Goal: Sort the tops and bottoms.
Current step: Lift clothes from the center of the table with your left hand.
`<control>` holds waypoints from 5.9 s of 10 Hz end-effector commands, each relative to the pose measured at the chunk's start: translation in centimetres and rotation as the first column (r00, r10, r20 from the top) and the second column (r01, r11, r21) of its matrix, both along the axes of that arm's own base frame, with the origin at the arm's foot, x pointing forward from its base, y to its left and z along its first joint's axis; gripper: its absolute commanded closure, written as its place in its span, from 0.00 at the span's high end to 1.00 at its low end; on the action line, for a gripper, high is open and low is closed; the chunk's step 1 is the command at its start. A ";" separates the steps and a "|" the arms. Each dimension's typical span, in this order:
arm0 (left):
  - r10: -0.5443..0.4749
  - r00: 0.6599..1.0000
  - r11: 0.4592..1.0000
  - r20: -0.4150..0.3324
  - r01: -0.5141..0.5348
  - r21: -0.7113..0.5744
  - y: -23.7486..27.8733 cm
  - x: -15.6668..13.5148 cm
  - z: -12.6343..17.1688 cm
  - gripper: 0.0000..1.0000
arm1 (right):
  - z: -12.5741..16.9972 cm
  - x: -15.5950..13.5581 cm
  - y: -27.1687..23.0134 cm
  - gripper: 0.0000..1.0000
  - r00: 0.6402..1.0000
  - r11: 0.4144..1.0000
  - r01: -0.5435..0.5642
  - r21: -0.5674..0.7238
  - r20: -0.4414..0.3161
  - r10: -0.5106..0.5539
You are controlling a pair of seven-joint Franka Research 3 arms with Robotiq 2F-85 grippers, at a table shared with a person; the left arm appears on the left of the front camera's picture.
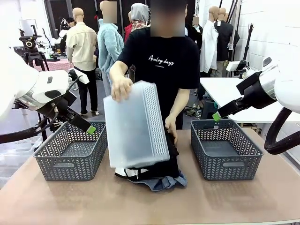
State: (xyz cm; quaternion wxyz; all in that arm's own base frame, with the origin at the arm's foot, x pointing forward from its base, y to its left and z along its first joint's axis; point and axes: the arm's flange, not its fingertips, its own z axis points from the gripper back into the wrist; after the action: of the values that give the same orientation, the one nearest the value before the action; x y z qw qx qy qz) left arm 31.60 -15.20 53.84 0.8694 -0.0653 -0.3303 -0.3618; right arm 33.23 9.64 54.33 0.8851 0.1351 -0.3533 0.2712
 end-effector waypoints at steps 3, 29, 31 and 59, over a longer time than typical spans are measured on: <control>-0.003 1.000 1.000 -0.004 0.003 0.002 0.3 0.0 0.0 1.00 | 0.0 0.0 0.2 1.00 1.000 1.000 -0.005 0.018 -0.002 0.005; -0.003 1.000 1.000 -0.004 0.003 0.002 0.3 0.0 0.0 1.00 | 0.0 0.0 0.2 1.00 1.000 1.000 -0.005 0.018 -0.002 0.005; -0.003 1.000 1.000 -0.004 0.003 0.002 0.3 0.0 0.0 1.00 | 0.0 0.0 0.2 1.00 1.000 1.000 -0.005 0.018 -0.002 0.005; 0.274 0.945 0.961 -0.178 -0.275 0.022 -15.3 11.9 -7.9 1.00 | 0.0 0.0 0.2 1.00 1.000 1.000 -0.005 0.018 -0.002 0.005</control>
State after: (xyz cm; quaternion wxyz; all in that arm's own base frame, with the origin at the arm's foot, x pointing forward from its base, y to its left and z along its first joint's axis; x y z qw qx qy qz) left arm 43.65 -28.93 45.43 0.9317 -0.0739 -0.2576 -0.2451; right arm 33.17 9.72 54.40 0.8846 0.1343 -0.3541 0.2721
